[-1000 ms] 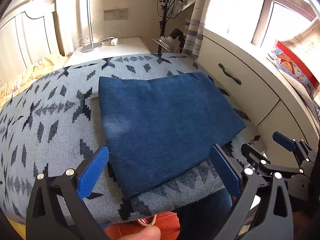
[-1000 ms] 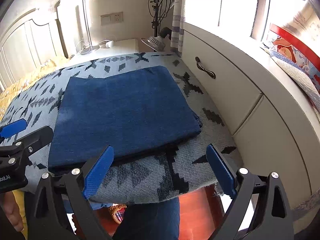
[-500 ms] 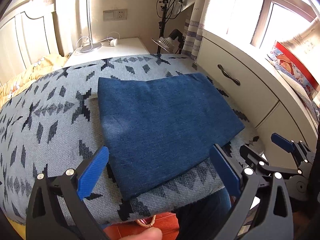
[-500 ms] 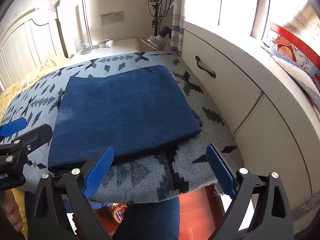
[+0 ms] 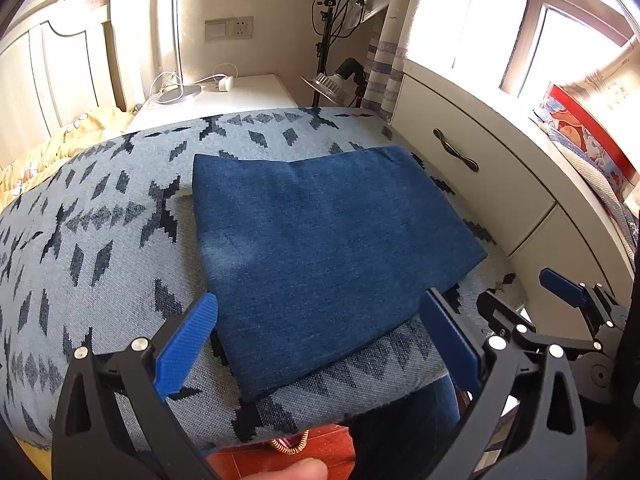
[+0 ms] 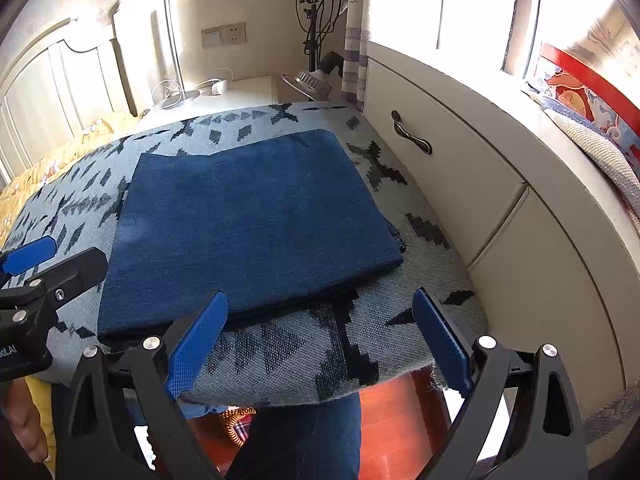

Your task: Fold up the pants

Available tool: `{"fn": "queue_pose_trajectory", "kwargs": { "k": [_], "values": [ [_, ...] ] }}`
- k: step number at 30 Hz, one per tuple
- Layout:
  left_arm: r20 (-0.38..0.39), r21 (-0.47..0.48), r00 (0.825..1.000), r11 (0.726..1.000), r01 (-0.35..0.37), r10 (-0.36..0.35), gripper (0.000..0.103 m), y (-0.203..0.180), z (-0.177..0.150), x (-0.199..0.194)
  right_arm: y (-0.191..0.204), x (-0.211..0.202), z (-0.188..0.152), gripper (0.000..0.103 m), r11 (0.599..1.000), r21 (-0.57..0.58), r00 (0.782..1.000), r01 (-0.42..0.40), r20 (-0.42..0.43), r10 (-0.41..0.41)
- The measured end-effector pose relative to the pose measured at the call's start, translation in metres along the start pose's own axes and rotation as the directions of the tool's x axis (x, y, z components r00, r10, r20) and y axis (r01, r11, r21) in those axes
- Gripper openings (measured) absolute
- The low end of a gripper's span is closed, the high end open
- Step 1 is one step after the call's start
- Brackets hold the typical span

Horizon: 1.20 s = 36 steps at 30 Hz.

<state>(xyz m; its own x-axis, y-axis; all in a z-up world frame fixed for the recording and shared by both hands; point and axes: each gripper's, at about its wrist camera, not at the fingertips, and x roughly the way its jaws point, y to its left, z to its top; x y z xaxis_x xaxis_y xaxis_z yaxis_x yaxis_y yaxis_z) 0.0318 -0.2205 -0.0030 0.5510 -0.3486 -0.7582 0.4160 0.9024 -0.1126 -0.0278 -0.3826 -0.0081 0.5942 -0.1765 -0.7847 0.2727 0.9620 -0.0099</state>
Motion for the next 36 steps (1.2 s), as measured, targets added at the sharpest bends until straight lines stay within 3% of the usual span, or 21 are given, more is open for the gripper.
{"fn": "queue_pose_trajectory", "kwargs": {
  "k": [31, 34, 36],
  "values": [
    [0.013, 0.001, 1.0, 1.0, -0.015, 0.015, 0.101, 0.001, 0.0, 0.002, 0.0, 0.001, -0.001, 0.09, 1.0, 0.01, 1.0, -0.007, -0.006, 0.007],
    [0.003, 0.026, 1.0, 0.999, 0.022, -0.022, 0.101, -0.004, 0.002, 0.01, -0.002, 0.003, -0.002, 0.09, 1.0, 0.025, 1.0, -0.011, -0.009, 0.011],
    [0.0, 0.015, 0.995, 0.995, 0.101, -0.101, 0.101, -0.001, 0.005, 0.013, -0.004, 0.007, -0.004, 0.09, 0.999, 0.046, 1.0, -0.018, -0.018, 0.019]
  ]
}}
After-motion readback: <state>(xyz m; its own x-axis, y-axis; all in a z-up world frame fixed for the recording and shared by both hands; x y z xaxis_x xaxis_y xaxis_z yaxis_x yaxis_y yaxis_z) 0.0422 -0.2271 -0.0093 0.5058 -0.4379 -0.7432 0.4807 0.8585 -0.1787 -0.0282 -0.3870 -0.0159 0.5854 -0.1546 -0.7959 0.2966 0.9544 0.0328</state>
